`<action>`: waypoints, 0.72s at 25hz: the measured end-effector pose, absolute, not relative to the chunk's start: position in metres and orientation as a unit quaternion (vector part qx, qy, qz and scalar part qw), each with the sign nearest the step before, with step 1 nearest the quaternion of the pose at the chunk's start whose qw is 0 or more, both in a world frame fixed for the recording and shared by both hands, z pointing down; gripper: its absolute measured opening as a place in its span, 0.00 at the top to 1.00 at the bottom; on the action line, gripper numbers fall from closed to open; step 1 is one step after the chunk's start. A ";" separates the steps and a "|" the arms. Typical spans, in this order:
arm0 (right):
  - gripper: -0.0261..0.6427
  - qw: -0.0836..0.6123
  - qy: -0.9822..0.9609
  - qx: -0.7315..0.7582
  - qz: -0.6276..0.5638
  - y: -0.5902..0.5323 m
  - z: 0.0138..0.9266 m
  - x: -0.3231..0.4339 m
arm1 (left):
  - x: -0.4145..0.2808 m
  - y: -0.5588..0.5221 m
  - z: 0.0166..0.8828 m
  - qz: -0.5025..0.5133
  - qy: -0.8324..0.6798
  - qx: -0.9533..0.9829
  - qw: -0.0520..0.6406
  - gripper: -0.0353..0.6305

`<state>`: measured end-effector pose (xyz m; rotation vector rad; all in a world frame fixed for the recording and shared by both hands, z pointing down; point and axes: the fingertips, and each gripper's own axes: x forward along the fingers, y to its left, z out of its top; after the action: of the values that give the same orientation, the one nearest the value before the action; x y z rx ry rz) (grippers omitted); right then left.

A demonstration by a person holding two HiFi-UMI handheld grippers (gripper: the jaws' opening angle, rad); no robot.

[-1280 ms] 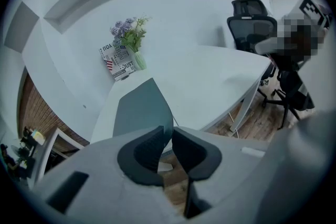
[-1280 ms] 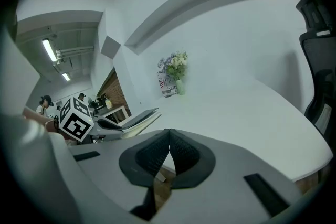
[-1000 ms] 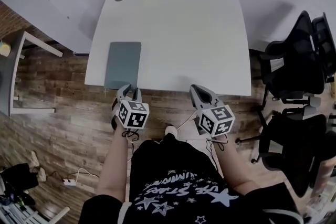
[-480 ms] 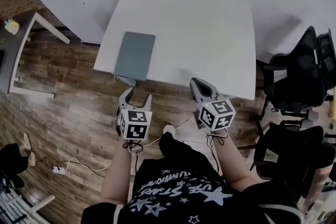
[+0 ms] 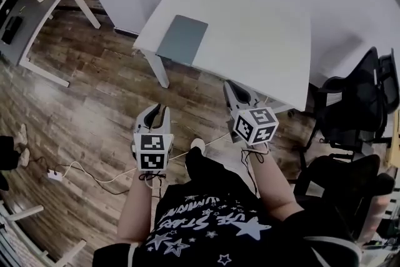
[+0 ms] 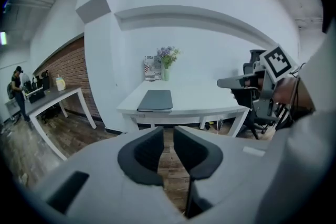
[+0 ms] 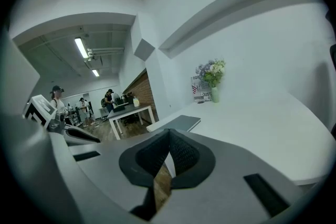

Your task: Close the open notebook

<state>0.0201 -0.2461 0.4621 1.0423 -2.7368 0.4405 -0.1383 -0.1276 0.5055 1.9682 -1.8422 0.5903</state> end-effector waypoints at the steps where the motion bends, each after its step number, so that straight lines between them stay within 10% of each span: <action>1: 0.96 0.089 -0.924 0.345 0.142 -0.235 0.458 0.018 | -0.138 -0.114 0.502 0.201 -0.660 0.698 0.192 0.85; 18: 0.96 0.112 -0.946 0.283 0.110 -0.031 0.438 0.076 | -0.073 0.108 0.470 0.133 -0.703 0.668 0.205 0.92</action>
<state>0.0761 -0.0314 0.4380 0.8295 -2.7786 0.3238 -0.0727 0.1084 0.4704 1.8631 -1.9583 0.3704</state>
